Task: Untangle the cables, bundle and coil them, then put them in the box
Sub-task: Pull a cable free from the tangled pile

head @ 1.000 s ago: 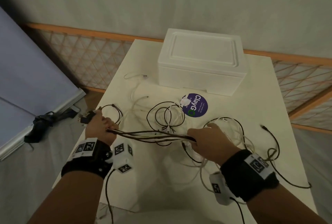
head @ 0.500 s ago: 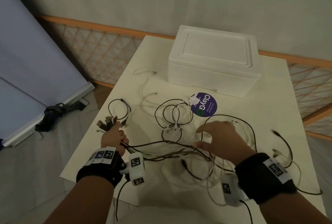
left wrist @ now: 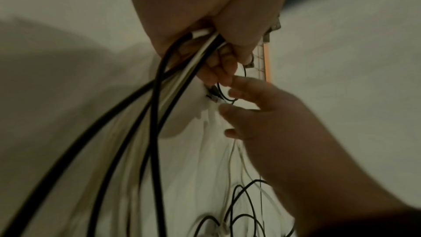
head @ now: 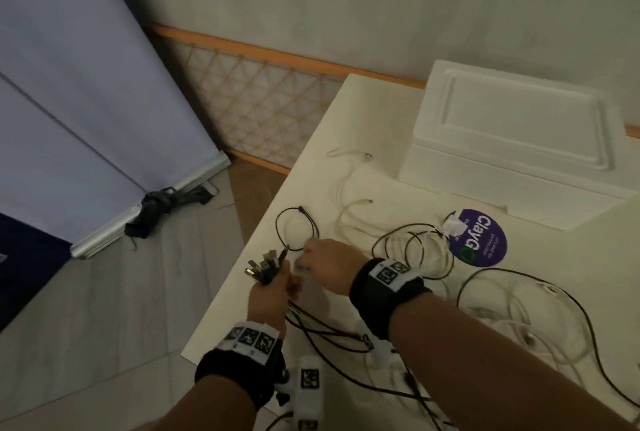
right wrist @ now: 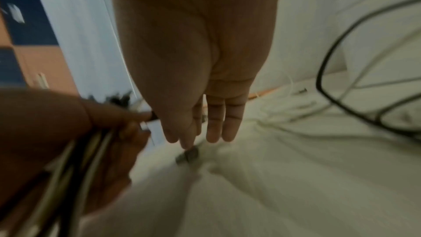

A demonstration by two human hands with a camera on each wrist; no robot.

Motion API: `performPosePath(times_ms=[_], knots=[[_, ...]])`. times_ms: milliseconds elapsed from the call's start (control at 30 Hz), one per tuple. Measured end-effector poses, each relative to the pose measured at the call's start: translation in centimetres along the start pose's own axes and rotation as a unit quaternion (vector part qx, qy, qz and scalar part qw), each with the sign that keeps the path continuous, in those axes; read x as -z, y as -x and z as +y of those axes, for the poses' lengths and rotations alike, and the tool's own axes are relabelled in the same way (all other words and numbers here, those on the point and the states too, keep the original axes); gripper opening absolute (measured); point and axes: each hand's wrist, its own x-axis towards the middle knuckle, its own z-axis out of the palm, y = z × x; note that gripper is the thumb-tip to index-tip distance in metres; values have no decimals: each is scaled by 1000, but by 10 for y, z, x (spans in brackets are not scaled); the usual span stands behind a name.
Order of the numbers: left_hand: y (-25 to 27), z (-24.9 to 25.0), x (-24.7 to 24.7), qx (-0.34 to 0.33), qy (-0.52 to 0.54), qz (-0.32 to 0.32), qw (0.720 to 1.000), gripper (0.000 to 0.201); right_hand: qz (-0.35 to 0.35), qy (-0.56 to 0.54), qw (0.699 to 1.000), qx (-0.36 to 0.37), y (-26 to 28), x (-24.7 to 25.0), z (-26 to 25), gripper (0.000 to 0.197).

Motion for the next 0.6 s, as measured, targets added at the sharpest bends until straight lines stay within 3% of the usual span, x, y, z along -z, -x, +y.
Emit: performPosePath(times_ms=[233,500,600], knots=[[-16,14,1,-30,-35,-57,997,32,45,-36,998,-20,-14,-23,22,27],[-17,18,-30,-38,-61,-144,987,14,39,7,984,-175,34,-22,62,20],[-15,16,-41,-30,-80,-153,984,11,42,20,979,-201,50,-17,67,21]])
